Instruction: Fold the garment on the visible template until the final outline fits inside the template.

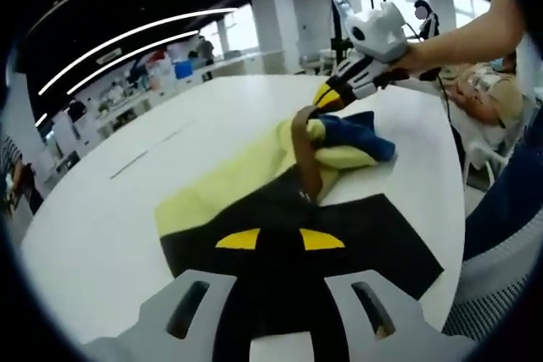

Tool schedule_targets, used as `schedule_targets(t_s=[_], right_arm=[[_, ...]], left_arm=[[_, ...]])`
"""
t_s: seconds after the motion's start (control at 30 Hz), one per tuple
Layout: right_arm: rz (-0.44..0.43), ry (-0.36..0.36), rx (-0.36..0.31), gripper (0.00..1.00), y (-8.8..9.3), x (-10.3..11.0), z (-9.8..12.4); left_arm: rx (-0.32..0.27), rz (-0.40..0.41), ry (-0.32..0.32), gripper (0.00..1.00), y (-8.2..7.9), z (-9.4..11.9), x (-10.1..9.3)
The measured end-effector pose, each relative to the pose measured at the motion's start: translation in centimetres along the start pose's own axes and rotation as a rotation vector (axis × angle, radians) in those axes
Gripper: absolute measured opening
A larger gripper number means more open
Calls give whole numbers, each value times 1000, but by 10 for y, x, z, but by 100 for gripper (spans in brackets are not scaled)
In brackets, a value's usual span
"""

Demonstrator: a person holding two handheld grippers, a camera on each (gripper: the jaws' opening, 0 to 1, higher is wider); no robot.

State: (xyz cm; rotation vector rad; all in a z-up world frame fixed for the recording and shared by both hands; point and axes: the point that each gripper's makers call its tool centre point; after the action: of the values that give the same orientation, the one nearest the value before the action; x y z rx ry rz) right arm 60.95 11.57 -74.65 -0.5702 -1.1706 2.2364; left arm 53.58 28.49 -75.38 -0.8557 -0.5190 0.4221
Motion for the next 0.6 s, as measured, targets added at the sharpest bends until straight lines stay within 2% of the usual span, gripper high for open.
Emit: schedule_targets(t_s=[0.13, 0.33, 0.53, 0.6], right_arm=[[-5, -1, 1, 0, 0, 1, 0], [-12, 0, 1, 0, 0, 1, 0], [-27, 1, -5, 0, -1, 0, 0], [-34, 1, -7, 0, -2, 0, 0]], left_arm=[[18, -39, -14, 17, 2, -2, 0], [71, -104, -43, 14, 10, -10, 4], [52, -127, -43, 0, 5, -9, 2], [51, -137, -46, 0, 5, -8, 3]])
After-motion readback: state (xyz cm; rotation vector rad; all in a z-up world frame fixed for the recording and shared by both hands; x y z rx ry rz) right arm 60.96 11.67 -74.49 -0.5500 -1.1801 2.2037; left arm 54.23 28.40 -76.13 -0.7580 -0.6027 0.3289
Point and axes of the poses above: the point that each gripper's makers call its tool centre point, and the gripper's own axes: z roughly backward along the fingers, x roughly to its left, y roughly out of its underside, and after that the axes turned 7 degrees about -z, right-handed
